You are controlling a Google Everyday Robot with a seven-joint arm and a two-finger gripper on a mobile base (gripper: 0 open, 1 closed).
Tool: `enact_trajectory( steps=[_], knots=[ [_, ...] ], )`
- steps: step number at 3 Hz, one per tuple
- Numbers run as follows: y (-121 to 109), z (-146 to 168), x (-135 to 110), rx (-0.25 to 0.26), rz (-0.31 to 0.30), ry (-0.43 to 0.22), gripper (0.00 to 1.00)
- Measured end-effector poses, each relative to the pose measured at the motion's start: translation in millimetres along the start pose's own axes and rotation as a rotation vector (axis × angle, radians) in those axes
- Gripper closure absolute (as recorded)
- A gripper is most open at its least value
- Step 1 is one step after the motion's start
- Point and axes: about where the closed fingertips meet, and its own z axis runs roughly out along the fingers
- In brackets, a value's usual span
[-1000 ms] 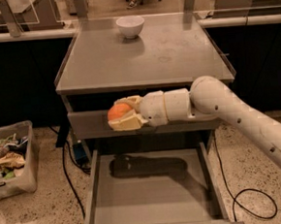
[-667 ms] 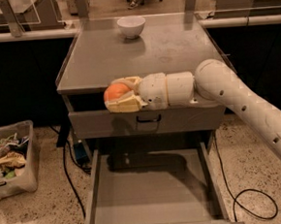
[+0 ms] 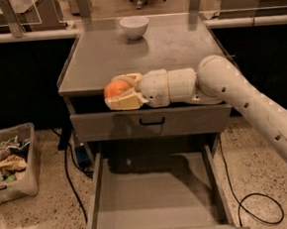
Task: Pick orange from middle drawer and place on counter
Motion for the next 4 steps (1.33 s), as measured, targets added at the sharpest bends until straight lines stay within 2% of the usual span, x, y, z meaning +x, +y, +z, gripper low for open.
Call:
enact_trajectory(
  steps=[1, 3, 4],
  knots=[
    [-30, 0, -19, 0.015, -0.049, 0.007, 1.00],
    [-116, -20, -52, 0.128, -0.112, -0.010, 1.00],
    [-157, -26, -55, 0.166, -0.111, -0.001, 1.00]
  ],
)
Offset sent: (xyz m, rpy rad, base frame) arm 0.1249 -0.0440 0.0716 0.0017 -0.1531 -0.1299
